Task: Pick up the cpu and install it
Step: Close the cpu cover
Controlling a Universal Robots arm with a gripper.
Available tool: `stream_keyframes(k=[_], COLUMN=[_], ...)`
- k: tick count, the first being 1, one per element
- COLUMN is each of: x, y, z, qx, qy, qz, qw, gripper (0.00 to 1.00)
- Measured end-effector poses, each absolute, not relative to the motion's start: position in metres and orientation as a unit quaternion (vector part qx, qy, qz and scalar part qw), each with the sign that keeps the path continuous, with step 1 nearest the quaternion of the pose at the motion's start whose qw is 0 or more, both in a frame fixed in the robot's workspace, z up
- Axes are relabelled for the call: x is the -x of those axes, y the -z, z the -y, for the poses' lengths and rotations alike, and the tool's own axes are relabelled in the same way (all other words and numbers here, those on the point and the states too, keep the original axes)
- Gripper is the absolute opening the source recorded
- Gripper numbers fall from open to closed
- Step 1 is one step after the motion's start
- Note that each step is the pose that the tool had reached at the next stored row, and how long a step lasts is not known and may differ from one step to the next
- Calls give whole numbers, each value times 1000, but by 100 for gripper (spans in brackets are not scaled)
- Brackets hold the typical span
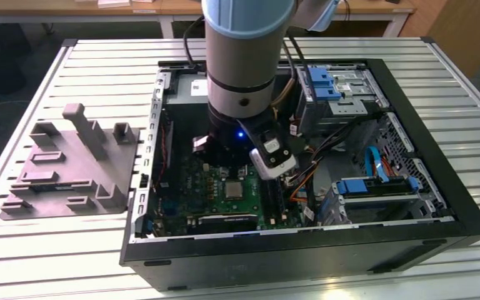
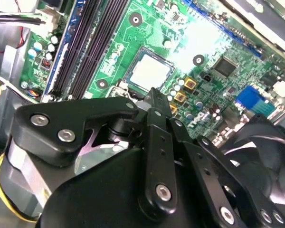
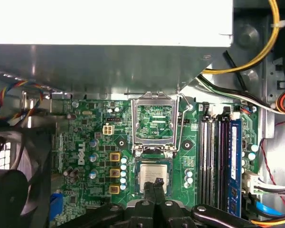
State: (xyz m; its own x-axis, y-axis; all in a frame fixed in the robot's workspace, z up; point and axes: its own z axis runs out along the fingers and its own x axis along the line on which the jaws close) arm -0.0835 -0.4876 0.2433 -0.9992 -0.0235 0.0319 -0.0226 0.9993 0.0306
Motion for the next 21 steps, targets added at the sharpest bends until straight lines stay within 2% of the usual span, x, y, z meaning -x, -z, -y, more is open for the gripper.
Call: stream_keyframes(k=[15, 21], x=[84, 77], y=[-237, -237], z=[488, 487], qx=[-145, -151], qy=[13, 14], qz=[989, 988], qw=[16, 11], gripper=[11, 11])
